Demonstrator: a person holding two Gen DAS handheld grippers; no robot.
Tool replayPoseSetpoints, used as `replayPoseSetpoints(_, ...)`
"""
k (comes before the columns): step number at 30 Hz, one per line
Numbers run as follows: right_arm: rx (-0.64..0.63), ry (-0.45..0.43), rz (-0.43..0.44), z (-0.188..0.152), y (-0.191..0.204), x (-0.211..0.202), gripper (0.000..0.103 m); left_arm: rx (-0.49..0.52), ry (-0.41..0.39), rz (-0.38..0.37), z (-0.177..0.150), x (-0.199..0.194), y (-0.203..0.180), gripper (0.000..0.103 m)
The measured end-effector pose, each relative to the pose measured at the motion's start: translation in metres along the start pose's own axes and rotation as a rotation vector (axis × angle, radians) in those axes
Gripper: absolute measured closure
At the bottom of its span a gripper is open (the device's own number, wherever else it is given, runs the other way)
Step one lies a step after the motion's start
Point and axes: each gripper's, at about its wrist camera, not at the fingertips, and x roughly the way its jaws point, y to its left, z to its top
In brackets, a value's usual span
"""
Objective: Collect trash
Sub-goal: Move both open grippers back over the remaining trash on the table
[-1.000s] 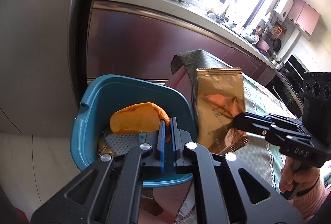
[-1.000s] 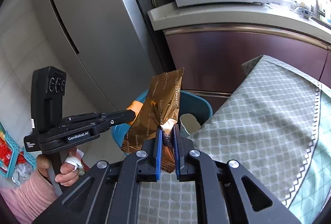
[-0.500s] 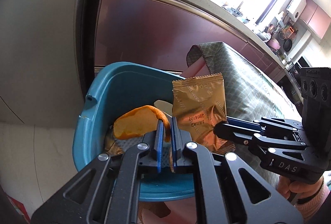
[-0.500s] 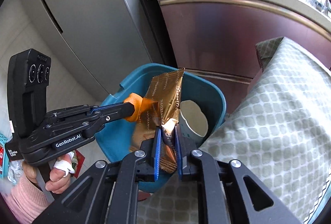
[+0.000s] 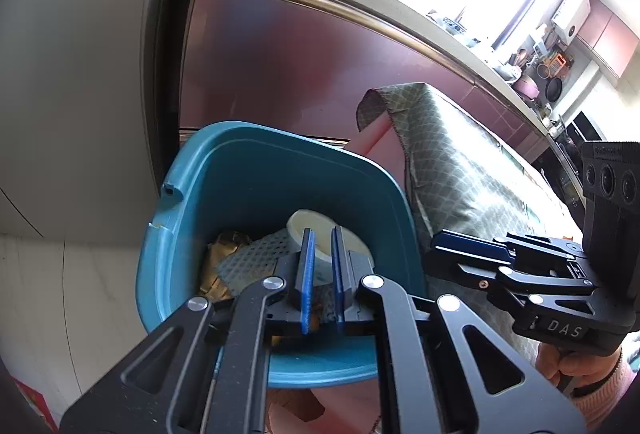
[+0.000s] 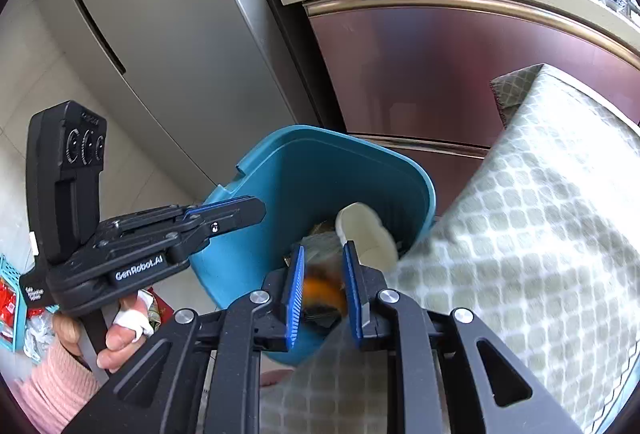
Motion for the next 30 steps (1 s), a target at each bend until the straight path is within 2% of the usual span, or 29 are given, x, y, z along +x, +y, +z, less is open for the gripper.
replayPoseSetpoints(5,-0.001,-0.036,0.020,-0.018,-0.003,-0.025,0.084,0.034,-0.014,-0.029,-0.005,-0.011,-0.017,0.095)
replayPoseSetpoints(9,0.002,-0.087,0.026,-0.035,-0.010,-0.057,0.080,0.097,-0.038,-0.065,-0.010,-0.024,-0.046,0.090)
replayPoseSetpoints(15,0.029,-0.193,0.007,-0.068,-0.028,-0.119,0.076,0.220,-0.078,-0.171,-0.018,-0.045,-0.105,0.082)
replayPoseSetpoints(20,0.107,-0.278,-0.057,-0.107,-0.057,-0.179,0.073,0.344,-0.063,-0.277,-0.033,-0.045,-0.171,0.077)
replayPoseSetpoints(23,0.177,-0.314,-0.128,-0.135,-0.080,-0.212,0.071,0.404,-0.031,-0.338,-0.045,-0.036,-0.210,0.077)
replayPoseSetpoints(28,0.300,-0.352,-0.257,-0.188,-0.117,-0.261,0.069,0.467,0.035,-0.405,-0.068,-0.012,-0.274,0.076)
replayPoseSetpoints(30,0.341,-0.357,-0.304,-0.208,-0.129,-0.275,0.066,0.496,0.051,-0.416,-0.078,-0.003,-0.298,0.075)
